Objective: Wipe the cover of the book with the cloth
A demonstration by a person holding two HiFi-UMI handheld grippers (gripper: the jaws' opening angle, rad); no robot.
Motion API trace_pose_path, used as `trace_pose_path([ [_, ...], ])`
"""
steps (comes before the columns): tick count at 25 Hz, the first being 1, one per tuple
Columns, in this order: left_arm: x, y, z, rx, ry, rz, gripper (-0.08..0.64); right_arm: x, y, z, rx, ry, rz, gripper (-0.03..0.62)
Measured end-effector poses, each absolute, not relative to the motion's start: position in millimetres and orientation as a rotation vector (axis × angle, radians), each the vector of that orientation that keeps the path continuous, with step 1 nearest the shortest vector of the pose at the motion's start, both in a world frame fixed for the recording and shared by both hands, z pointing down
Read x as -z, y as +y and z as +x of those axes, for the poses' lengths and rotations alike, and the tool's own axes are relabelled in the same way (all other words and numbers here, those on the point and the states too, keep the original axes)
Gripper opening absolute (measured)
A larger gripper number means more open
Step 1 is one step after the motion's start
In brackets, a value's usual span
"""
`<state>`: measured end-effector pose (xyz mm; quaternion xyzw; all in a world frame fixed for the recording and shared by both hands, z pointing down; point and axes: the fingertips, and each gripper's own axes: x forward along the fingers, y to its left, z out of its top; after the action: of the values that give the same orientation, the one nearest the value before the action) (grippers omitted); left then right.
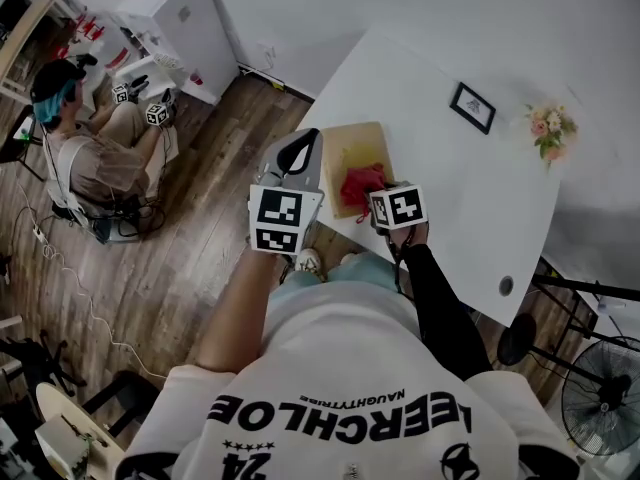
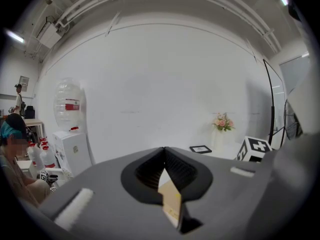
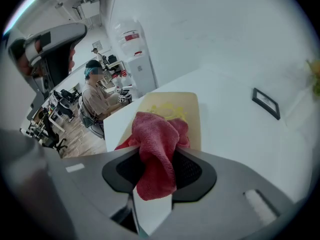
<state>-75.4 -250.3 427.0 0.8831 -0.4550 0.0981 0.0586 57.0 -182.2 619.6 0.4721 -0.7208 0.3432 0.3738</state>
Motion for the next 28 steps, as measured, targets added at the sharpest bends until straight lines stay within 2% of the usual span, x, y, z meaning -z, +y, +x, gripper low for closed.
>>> trace_pose_path([
  [7,-429,-257,-37,-0.327,-1.371,2.667,0.055,-625,-183,123,-0.99,-1.81,1.314,0.149],
  [13,-435,-247,-21,-0.351,-1.393,2.653,0.055,-614,-188,124,-0.97,-1.892,1.303,0.149],
  [19,-440,-235,-41,-0.385,-1.468,2.614,0.055,-589,-183,64,-0.957,-2.049,1.159,0.149],
  [24,-435,-222,-62,-0.393,-1.532,2.571,0.055,-610,-153,-3,-0.905,-2.057,0.904,0.149],
  [28,-434,-210,-73,-0.393,-1.555,2.554,0.055,-620,-143,-17,-0.808,-2.04,0.861,0.15],
])
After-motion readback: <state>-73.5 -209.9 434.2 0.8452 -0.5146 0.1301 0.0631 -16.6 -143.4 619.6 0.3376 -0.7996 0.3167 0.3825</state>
